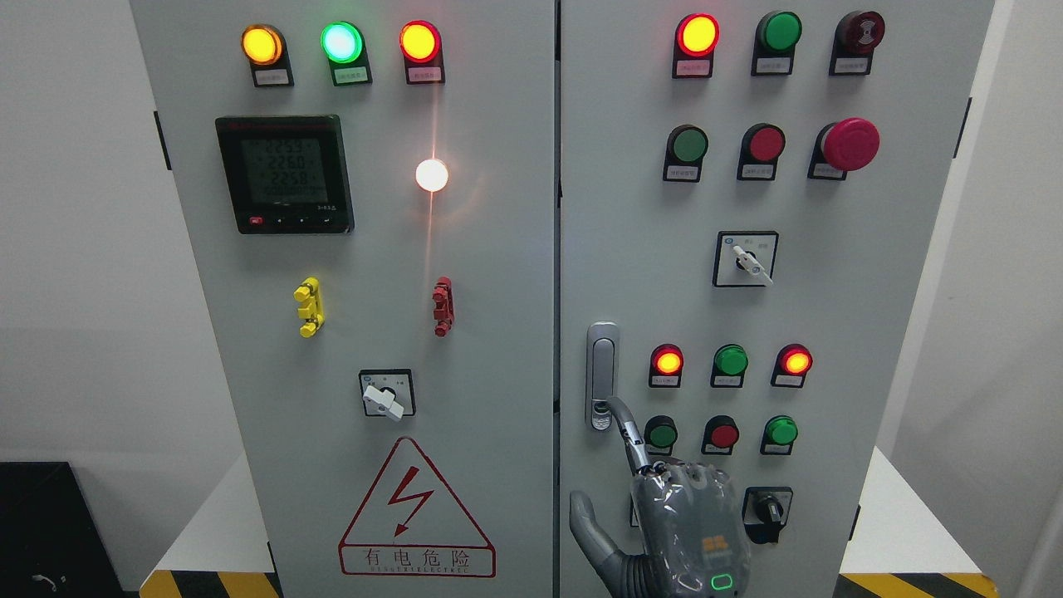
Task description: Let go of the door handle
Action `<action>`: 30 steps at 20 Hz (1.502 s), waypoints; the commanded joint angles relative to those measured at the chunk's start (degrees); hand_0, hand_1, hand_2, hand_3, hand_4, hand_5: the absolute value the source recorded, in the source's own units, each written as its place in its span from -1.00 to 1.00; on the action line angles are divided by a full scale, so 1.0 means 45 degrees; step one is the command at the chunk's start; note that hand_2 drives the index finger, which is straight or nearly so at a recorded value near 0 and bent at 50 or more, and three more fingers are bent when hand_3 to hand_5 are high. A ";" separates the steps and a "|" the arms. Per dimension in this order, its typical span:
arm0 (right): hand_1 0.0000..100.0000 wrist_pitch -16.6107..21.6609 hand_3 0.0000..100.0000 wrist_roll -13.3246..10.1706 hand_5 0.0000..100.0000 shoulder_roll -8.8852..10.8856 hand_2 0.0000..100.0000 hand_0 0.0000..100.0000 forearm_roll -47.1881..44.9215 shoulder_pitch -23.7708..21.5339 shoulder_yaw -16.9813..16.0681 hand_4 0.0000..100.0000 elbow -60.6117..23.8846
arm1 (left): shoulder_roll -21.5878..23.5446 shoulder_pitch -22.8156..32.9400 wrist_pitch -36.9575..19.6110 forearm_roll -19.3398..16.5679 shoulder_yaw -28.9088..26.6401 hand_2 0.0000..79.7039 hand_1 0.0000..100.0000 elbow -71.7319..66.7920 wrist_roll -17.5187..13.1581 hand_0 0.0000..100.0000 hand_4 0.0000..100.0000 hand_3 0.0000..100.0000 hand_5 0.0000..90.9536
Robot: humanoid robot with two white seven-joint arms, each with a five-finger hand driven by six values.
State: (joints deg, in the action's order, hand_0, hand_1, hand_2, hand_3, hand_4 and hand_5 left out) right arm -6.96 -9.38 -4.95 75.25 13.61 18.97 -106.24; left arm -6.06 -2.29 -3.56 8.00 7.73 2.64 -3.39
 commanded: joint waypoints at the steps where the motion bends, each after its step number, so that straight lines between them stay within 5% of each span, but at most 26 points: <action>1: -0.33 -0.0171 1.00 0.0111 1.00 -0.0073 -1.00 -0.01 0.0172 0.0276 0.0277 1.00 0.0718 | 0.0000 0.0000 -0.0010 0.0000 0.0000 -1.00 0.11 0.0000 -0.0008 -0.76 -1.00 -1.00 -1.00; 30: -0.33 -0.0796 1.00 0.0150 1.00 -0.0092 -1.00 -0.02 0.1188 0.0626 0.0355 1.00 0.1499 | 0.0000 0.0000 -0.0010 0.0000 0.0000 -1.00 0.11 0.0000 -0.0008 -0.76 -1.00 -1.00 -1.00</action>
State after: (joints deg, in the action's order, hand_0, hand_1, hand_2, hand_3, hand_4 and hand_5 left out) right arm -10.47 -8.74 -5.31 80.34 15.71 20.42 -100.80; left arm -6.06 -2.29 -3.56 8.00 7.73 2.64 -3.39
